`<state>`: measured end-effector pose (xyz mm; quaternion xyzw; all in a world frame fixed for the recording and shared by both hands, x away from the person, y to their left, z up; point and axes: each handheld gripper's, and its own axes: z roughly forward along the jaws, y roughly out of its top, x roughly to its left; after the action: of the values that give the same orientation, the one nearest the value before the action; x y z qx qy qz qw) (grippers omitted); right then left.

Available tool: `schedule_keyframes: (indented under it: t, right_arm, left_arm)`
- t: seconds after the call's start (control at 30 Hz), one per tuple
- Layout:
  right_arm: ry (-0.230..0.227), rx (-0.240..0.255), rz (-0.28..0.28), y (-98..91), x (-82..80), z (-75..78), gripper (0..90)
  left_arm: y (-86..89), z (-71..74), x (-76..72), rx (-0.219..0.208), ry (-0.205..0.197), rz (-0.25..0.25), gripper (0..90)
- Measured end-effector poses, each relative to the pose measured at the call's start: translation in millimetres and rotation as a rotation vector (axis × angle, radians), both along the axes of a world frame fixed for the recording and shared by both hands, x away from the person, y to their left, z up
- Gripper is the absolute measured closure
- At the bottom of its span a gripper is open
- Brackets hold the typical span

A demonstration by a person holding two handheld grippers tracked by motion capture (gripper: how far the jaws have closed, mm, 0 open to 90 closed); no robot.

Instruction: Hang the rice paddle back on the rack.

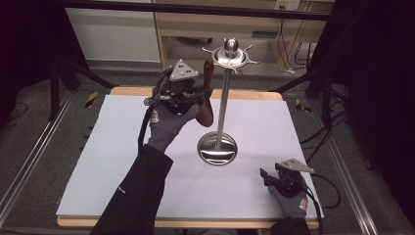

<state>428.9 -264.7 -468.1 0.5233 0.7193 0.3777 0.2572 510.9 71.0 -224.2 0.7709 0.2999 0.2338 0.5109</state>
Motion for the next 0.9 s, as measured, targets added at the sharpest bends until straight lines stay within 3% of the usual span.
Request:
schedule_keyframes:
  t: [0.03,0.07,0.13,0.17,0.23,0.3,0.37,0.47,0.67,0.87,0.9]
  right_arm:
    - [0.0,0.0,0.0,0.3,0.0,-0.1,36.5]
    - [0.0,0.0,0.0,0.3,0.0,-0.2,36.5]
    - [0.0,-0.001,0.0,0.3,0.1,-0.2,36.5]
    - [0.001,-0.002,-0.001,0.5,0.2,-0.4,36.5]
    - [0.003,-0.002,0.0,0.6,0.1,-0.4,36.5]
    - [0.0,-0.004,0.003,1.0,0.1,-0.5,36.4]
    - [0.0,-0.004,0.003,1.1,0.1,-0.4,36.4]
    - [0.001,-0.007,0.0,1.2,0.2,-0.6,36.4]
    - [0.001,-0.013,0.0,1.5,0.3,-0.9,36.2]
    - [-0.003,-0.022,-0.001,2.0,0.3,-1.2,35.4]
    - [-0.003,-0.023,-0.001,1.9,0.4,-1.3,35.2]
  left_arm:
    - [10.2,8.0,12.3,0.183,-0.172,-0.067,77.6]
    - [10.6,8.7,14.5,0.198,-0.187,-0.092,77.6]
    - [10.9,7.4,15.3,0.186,-0.191,-0.103,77.5]
    - [11.8,6.0,13.1,0.178,-0.186,-0.073,77.4]
    - [11.5,5.7,12.9,0.172,-0.193,-0.072,77.3]
    - [12.9,6.7,13.4,0.186,-0.208,-0.096,76.6]
    - [14.2,6.7,13.3,0.174,-0.207,-0.104,74.2]
    - [20.4,7.0,9.3,0.161,-0.207,-0.087,67.1]
    - [37.3,4.0,-3.6,0.153,-0.236,-0.111,55.5]
    - [56.5,-5.2,-16.3,0.169,-0.234,-0.106,48.8]
    - [65.4,-7.5,-15.7,0.222,-0.264,-0.154,48.4]
